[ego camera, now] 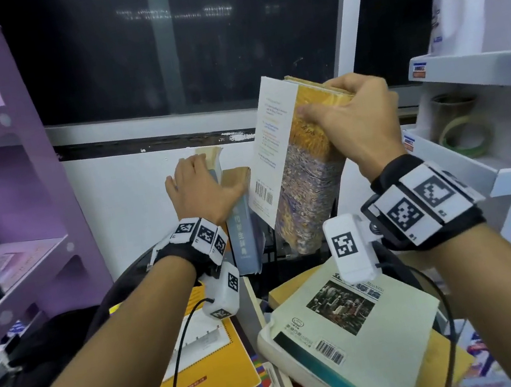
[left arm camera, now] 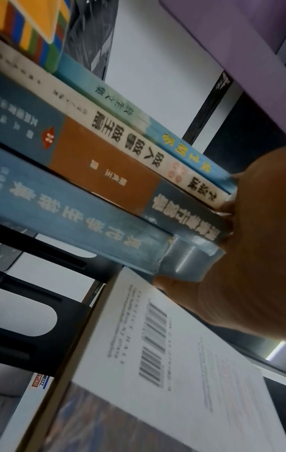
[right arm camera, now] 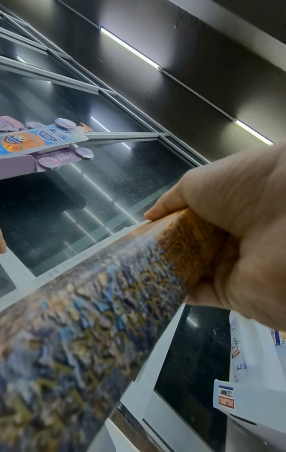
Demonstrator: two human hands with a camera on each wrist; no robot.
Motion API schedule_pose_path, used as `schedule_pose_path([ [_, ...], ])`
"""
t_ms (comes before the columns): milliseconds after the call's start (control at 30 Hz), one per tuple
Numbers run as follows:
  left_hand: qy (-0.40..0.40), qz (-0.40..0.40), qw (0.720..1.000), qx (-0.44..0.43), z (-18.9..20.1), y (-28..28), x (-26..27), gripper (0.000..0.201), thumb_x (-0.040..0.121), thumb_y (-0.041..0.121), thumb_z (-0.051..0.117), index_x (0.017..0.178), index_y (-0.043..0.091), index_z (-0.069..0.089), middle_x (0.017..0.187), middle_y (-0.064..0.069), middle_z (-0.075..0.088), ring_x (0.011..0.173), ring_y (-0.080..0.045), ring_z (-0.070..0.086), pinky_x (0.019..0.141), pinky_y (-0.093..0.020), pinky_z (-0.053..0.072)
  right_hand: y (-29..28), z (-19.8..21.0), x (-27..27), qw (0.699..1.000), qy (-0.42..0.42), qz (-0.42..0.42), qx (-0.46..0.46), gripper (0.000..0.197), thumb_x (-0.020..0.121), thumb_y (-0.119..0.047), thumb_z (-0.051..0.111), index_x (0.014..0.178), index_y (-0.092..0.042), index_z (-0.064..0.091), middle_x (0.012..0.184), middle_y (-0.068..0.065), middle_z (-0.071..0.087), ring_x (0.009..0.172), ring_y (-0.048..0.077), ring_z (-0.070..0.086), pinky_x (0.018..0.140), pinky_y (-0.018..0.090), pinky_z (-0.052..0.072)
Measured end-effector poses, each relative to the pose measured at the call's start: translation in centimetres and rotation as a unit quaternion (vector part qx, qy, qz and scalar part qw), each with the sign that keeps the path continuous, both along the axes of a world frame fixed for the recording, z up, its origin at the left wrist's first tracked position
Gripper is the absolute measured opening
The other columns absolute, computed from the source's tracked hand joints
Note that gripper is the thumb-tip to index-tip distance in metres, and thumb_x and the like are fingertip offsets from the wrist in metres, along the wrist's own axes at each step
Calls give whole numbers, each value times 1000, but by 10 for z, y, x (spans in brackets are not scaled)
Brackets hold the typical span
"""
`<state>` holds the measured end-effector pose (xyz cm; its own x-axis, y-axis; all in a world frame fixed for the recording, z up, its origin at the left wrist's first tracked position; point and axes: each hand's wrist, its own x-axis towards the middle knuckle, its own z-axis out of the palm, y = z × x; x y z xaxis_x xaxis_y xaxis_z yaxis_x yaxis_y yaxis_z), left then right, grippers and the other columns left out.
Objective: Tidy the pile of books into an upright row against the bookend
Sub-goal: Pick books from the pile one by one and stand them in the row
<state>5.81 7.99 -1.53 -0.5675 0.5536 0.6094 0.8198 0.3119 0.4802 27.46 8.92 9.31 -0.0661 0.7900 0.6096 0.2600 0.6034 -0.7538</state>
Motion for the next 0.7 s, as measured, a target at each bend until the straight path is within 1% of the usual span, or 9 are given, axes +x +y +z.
schedule_pose_path([
  [67, 9, 10, 1000, 0, -3, 3, 2, 91, 64, 72, 62, 132, 15, 46, 137, -4, 46, 131, -22, 38, 113, -45, 19, 5, 1, -2, 1000, -1, -5, 1, 28, 71, -34, 80, 94, -25, 68, 81, -13, 63, 75, 2, 62, 70, 26, 57],
  [167, 8, 16, 1000, 10, -6, 4, 0, 89, 60, 73, 63, 127, 15, 49, 132, -1, 49, 125, -20, 44, 112, -42, 21, 10, 1, -5, 1000, 3, -12, -2, 26, 70, -34, 80, 90, -26, 66, 83, -11, 65, 78, 5, 65, 72, 28, 58],
  [267, 15, 12, 1000, 20, -7, 4, -2, 87, 61, 75, 60, 124, 15, 50, 129, 0, 50, 120, -19, 47, 110, -42, 23, 15, 0, -9, 1000, 4, -19, -3, 25, 71, -35, 80, 90, -26, 66, 82, -13, 63, 77, 3, 63, 71, 26, 57],
  [333, 19, 9, 999, 25, -8, 3, -2, 85, 64, 74, 59, 124, 15, 51, 129, 0, 50, 120, -18, 47, 110, -41, 23, 17, -1, -13, 1000, 5, -30, -5, 26, 70, -37, 80, 90, -26, 66, 86, -9, 65, 82, 8, 64, 72, 26, 56],
  [367, 20, 8, 999, 27, -8, 3, -2, 84, 65, 74, 60, 124, 15, 50, 129, 0, 50, 120, -17, 47, 110, -41, 22, 18, -2, -15, 999, 7, -36, -6, 27, 70, -38, 79, 90, -26, 67, 89, -6, 66, 87, 12, 65, 74, 28, 56],
  [433, 25, 9, 999, 35, -9, 3, -2, 82, 67, 73, 59, 125, 16, 50, 129, 1, 49, 121, -16, 47, 109, -40, 22, 20, -3, -21, 999, 11, -43, -7, 30, 70, -38, 79, 95, -24, 69, 93, -4, 67, 92, 15, 64, 80, 31, 56],
  [467, 27, 11, 999, 38, -9, 4, -3, 82, 67, 73, 59, 125, 16, 50, 129, 2, 49, 121, -16, 47, 109, -40, 22, 20, -3, -24, 999, 13, -45, -6, 33, 72, -38, 78, 99, -22, 70, 95, -3, 66, 92, 14, 63, 81, 29, 55],
  [567, 31, 11, 998, 44, -11, 4, -5, 79, 67, 70, 61, 125, 17, 50, 129, 3, 50, 121, -14, 47, 109, -39, 22, 24, -8, -34, 998, 15, -57, -7, 40, 75, -40, 77, 109, -20, 68, 104, -1, 67, 96, 14, 60, 78, 22, 49],
  [700, 31, 12, 998, 54, -13, 5, -6, 76, 66, 67, 63, 124, 18, 51, 128, 3, 50, 120, -14, 46, 109, -38, 21, 29, -19, -51, 998, 23, -58, -27, 45, 76, -42, 77, 113, -18, 67, 107, -1, 68, 94, 14, 64, 78, 24, 53],
])
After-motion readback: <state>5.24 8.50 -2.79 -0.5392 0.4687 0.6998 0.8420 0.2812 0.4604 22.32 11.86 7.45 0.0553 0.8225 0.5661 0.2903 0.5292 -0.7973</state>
